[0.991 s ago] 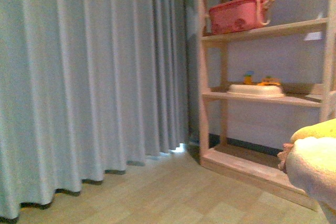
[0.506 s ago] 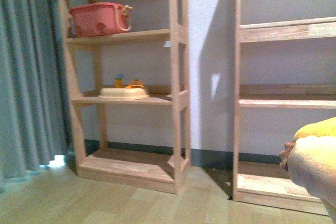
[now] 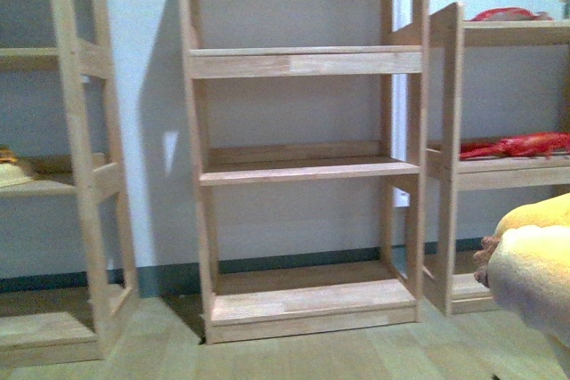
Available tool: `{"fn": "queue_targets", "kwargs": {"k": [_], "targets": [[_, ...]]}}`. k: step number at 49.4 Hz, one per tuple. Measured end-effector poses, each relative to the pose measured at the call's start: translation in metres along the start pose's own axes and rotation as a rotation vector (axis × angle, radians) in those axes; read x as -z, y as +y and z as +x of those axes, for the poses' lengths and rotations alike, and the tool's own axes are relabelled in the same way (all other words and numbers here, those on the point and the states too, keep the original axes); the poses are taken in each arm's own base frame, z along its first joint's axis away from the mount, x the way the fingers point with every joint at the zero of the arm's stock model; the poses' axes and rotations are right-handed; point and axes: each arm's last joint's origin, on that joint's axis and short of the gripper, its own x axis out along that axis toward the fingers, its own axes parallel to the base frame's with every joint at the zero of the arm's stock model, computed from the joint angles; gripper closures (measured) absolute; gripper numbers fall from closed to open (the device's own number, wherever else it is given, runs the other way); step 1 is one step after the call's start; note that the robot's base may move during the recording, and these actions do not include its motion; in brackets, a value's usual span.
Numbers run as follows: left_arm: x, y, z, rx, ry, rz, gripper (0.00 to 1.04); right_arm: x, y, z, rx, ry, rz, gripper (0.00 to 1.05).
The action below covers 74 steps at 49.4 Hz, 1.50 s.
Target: Put away toys
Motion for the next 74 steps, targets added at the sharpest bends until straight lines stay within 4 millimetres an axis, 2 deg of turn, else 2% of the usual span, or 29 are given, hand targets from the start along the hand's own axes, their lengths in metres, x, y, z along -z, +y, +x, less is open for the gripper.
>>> {"fn": "queue_targets", "kwargs": {"k": [74], "targets": [[0.0,0.0002,0.0,-0.003,0.0,0.0,0.06,0.0003,0.0,0.0001,-0.001,0.002,0.001,0.87]]}}
